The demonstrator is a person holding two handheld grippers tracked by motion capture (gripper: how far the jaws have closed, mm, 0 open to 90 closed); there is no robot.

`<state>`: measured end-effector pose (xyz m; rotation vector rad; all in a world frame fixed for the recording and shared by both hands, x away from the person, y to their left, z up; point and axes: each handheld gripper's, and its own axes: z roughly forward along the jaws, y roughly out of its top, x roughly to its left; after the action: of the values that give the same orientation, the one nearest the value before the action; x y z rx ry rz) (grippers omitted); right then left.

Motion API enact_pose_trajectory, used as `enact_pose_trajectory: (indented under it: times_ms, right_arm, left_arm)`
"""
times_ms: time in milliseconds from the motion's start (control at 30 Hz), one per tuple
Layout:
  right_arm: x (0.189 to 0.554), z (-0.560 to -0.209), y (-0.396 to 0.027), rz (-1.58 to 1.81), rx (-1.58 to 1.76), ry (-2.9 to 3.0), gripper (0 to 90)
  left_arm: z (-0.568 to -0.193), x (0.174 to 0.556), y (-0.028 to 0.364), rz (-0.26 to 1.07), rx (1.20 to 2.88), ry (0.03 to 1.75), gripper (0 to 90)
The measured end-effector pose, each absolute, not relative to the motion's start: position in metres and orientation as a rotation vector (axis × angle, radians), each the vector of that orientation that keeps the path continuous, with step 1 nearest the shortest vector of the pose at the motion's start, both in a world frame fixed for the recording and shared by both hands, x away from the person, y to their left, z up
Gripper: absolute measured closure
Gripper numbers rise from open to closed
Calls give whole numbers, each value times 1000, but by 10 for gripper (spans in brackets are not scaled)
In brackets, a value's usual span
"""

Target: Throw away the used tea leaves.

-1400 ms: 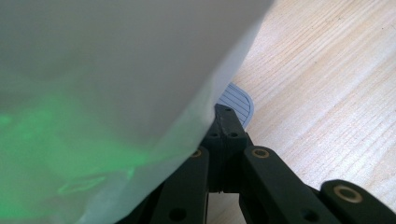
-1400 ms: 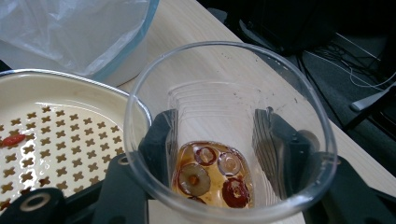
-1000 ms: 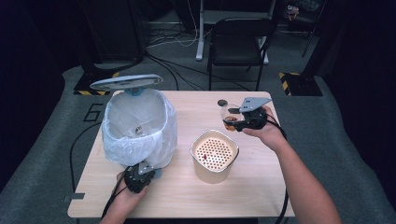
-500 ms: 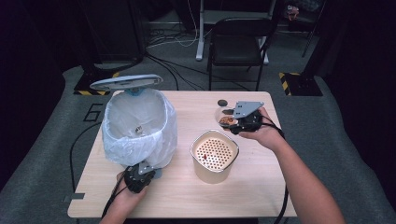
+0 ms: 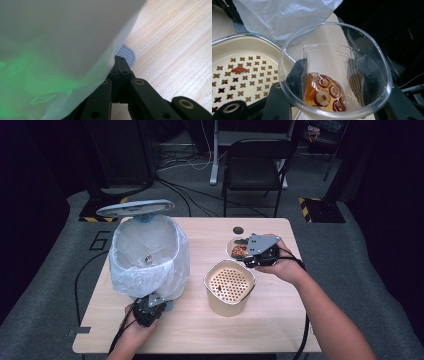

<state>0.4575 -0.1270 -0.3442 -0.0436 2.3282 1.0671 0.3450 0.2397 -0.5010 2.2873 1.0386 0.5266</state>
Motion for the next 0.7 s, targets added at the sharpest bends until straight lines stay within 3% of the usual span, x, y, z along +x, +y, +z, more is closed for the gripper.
enact_pose_trajectory:
  times_ms: [700]
  right_arm:
    - [420,-352,-97,654,-394,2198,509]
  left_arm:
    - [-501,345,240,527,2287,1038,900]
